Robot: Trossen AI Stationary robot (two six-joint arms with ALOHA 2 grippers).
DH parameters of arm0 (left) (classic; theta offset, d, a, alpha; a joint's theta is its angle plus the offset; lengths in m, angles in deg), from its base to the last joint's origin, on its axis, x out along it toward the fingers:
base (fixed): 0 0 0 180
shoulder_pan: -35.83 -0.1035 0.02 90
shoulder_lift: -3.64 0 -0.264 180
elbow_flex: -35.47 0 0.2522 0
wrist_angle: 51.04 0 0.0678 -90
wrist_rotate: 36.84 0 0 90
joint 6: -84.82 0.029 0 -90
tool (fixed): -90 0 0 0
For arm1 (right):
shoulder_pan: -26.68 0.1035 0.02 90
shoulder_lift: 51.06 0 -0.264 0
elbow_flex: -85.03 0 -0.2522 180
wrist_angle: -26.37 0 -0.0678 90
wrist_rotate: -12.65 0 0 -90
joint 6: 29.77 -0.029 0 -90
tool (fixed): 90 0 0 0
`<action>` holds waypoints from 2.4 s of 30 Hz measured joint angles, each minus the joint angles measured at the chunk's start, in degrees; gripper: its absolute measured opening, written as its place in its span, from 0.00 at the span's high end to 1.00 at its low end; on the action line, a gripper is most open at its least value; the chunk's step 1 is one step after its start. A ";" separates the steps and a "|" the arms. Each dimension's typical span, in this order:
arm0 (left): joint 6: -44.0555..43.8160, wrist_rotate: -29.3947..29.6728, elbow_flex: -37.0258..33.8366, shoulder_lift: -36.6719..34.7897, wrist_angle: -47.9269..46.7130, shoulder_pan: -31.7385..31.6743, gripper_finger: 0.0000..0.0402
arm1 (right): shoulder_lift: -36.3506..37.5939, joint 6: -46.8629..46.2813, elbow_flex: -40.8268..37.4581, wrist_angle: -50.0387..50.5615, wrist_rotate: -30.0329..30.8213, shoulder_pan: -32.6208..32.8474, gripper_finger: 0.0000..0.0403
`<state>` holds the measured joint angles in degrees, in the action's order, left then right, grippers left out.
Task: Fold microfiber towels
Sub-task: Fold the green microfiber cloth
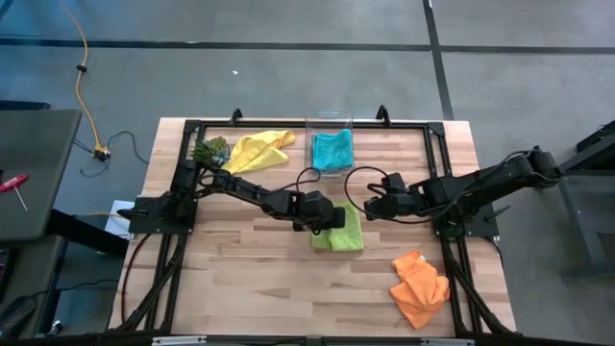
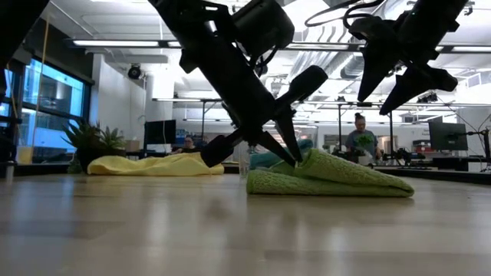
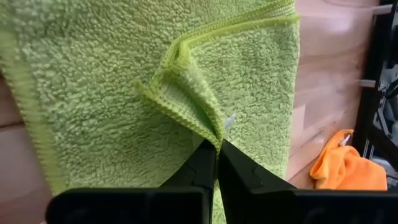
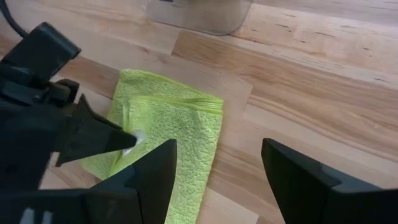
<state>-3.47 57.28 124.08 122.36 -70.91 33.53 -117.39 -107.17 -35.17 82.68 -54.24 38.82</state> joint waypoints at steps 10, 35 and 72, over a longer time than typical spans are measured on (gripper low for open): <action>8.94 -2.21 0.04 -4.38 -4.62 -1.38 1.00 | -0.02 -0.15 -0.02 -0.24 -0.04 0.01 0.43; 24.57 -4.07 0.01 -10.22 -17.74 -3.62 1.00 | -0.02 -0.15 -0.02 0.06 -2.56 0.00 0.43; 37.17 -0.53 0.02 -12.97 -27.44 -8.40 1.00 | -14.69 12.96 -0.04 -16.31 -7.15 1.75 0.54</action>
<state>33.70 56.75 124.10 109.40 -98.35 25.12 -132.07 -94.21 -35.21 66.37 -61.39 40.57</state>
